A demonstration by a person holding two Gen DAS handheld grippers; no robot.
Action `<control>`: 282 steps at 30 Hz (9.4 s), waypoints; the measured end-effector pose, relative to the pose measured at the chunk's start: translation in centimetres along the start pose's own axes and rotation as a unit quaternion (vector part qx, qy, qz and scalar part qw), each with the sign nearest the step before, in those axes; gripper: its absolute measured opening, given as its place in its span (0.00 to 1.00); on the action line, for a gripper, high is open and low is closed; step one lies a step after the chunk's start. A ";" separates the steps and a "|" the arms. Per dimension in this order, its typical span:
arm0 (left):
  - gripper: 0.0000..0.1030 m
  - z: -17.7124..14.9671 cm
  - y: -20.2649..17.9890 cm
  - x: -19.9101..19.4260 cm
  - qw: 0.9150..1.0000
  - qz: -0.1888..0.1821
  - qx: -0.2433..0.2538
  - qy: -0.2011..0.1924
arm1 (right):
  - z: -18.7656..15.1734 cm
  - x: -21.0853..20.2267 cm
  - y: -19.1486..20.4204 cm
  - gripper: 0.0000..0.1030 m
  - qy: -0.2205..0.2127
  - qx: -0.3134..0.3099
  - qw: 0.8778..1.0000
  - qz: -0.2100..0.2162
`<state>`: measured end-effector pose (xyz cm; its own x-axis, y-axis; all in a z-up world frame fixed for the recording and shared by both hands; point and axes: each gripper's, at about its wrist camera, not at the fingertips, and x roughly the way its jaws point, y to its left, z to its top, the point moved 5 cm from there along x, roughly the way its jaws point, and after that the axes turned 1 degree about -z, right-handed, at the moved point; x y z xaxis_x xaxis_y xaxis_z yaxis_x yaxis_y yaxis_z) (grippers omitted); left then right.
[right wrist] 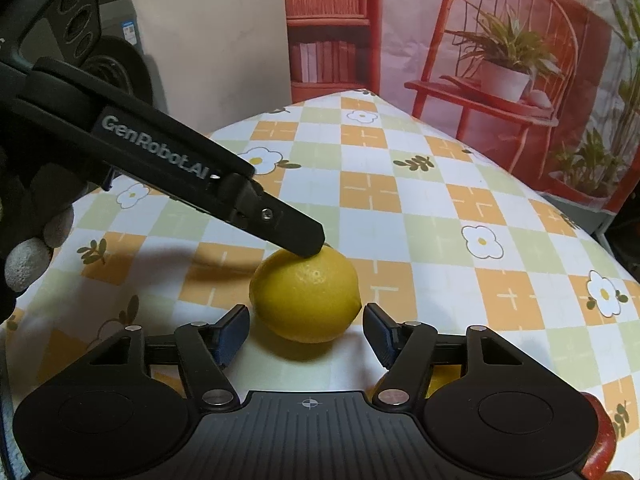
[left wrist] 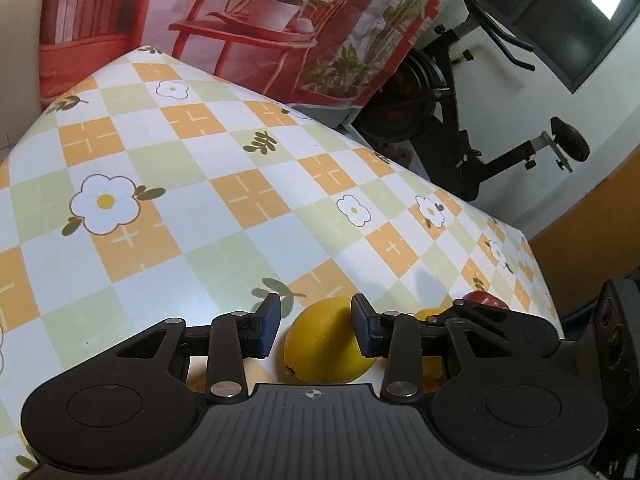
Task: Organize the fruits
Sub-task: 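Close the left gripper around the yellow lemon and lift it, then carry the lemon over the cream plate and open the left gripper, then grasp a tangerine with the left gripper while the right gripper grasps another tangerine, then lower both held tangerines into the cream plate and open both grippers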
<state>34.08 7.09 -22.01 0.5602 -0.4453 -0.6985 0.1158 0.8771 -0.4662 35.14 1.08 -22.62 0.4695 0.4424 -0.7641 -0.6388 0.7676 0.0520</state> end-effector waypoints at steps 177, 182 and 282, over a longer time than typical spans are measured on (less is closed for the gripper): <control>0.40 -9.8 -14.8 5.1 0.978 0.065 0.193 0.054 | -20.5 -15.3 -9.9 0.35 -0.145 0.216 0.962 -0.081; 0.40 -9.7 -14.9 5.7 0.978 0.065 0.192 0.057 | -20.5 -15.3 -9.9 0.35 -0.145 0.217 0.962 -0.081; 0.39 -16.7 -6.6 -7.2 0.973 0.114 0.203 -0.003 | -17.7 -16.7 2.5 0.38 -0.089 0.061 0.993 -0.051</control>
<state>15.53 1.49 -22.95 0.6143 -0.2300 -0.7548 0.3005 0.9527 -0.0457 14.87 -12.60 -21.10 0.6346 0.4261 -0.6448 -0.5092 0.8581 0.0659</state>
